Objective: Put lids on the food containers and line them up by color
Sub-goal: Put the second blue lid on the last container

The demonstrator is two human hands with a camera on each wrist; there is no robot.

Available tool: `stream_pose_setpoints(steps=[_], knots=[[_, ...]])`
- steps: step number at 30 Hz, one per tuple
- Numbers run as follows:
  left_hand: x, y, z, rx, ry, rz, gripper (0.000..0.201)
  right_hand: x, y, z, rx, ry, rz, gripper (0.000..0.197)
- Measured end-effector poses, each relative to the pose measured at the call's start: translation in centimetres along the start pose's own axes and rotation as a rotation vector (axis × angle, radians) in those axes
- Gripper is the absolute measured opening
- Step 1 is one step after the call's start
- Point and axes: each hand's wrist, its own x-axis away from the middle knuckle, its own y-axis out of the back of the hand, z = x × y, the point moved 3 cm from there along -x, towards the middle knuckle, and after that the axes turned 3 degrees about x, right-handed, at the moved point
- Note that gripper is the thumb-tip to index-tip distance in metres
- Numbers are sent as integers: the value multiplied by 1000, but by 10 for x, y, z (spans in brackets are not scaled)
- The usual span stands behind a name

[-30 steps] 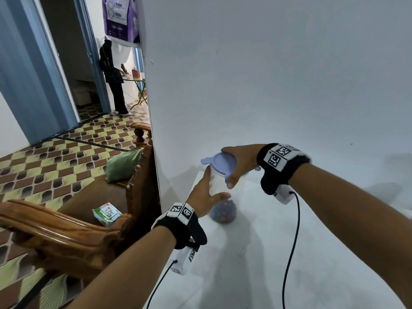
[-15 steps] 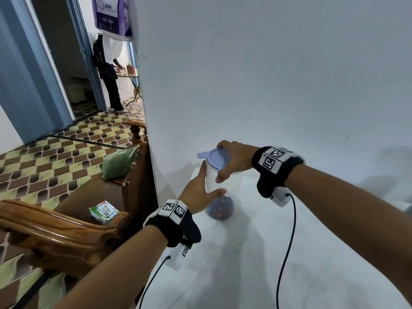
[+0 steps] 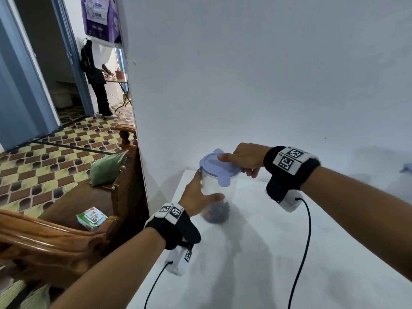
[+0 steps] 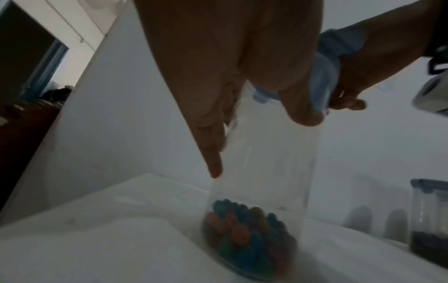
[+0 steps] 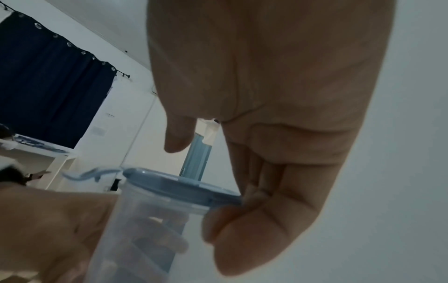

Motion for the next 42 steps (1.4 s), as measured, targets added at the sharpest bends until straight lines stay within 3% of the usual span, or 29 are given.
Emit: stream_pose_setpoints(steps=[4, 7, 9, 12, 15, 20, 26, 34, 38, 42], knots=[[-6, 5, -3, 68, 32, 172, 94, 12, 3, -11, 94, -3, 46, 66], [-12, 6, -1, 66, 42, 212, 103, 13, 9, -10, 319, 40, -47, 82], [-14, 6, 0, 55, 51, 216, 110, 15, 11, -4, 293, 124, -84, 92], [-15, 7, 3, 54, 59, 209, 107, 8, 6, 5, 263, 156, -18, 105], [-16, 8, 6, 49, 64, 209, 106, -6, -7, 10, 355, 136, 59, 103], [-18, 7, 9, 55, 41, 187, 104, -13, -10, 12, 296, 132, 112, 108], [-21, 7, 15, 51, 17, 199, 102, -16, -19, 13, 248, 167, -23, 73], [-23, 6, 16, 9, -54, 184, 100, -15, -24, 8, 120, 185, -112, 85], [-24, 8, 16, -12, -37, 195, 101, -10, -21, 9, 118, 178, -29, 79], [-22, 8, 15, -8, -49, 192, 101, -8, -8, 13, 223, 152, 88, 101]])
